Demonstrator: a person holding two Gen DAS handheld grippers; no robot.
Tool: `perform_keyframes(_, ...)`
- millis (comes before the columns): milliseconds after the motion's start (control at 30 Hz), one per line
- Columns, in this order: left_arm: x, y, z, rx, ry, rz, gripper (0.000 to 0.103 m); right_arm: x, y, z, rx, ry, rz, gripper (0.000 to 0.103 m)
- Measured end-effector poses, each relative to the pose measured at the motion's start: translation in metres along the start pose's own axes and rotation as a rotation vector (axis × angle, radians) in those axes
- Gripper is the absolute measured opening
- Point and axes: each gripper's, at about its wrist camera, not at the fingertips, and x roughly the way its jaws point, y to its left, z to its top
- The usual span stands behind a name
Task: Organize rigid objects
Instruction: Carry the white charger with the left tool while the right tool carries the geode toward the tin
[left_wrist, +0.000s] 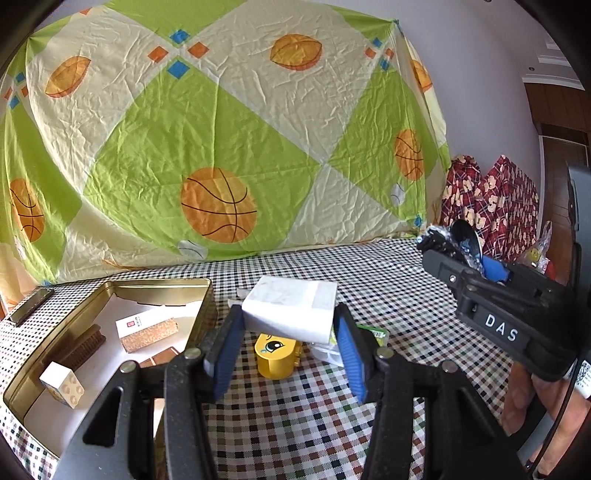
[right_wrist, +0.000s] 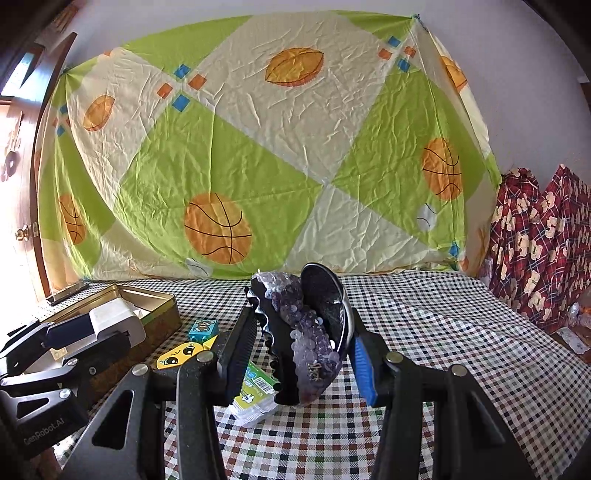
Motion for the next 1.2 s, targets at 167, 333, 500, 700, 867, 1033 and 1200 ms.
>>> perform_keyframes(167,-0.003,0.001,0.0,-0.006,-0.017,0.009,0.049,-0.004,0.001,0.001,0.0,-0.022,-0.002,0.05)
perform_keyframes(333,-0.007,0.002,0.0,-0.012,-0.033,0.02,0.049,-0.006,0.0,0.001,0.002,-0.035,-0.002,0.051)
perform_keyframes(500,-0.011,0.003,-0.001,-0.018,-0.051,0.032,0.049,-0.008,0.002,0.0,0.001,-0.041,0.002,0.05)
perform_keyframes(700,-0.017,0.004,-0.001,-0.024,-0.082,0.051,0.049,-0.011,0.005,0.0,-0.003,-0.055,0.008,0.051)
perform_keyframes(867,-0.022,0.005,-0.001,-0.024,-0.11,0.064,0.049,-0.014,0.008,0.0,-0.008,-0.066,0.015,0.051)
perform_keyframes(1033,-0.027,0.007,-0.001,-0.027,-0.135,0.073,0.049,-0.017,0.011,0.0,-0.016,-0.077,0.024,0.051)
perform_keyframes(1200,-0.031,0.008,-0.001,-0.03,-0.155,0.082,0.049,-0.018,0.016,-0.001,-0.027,-0.083,0.041,0.051)
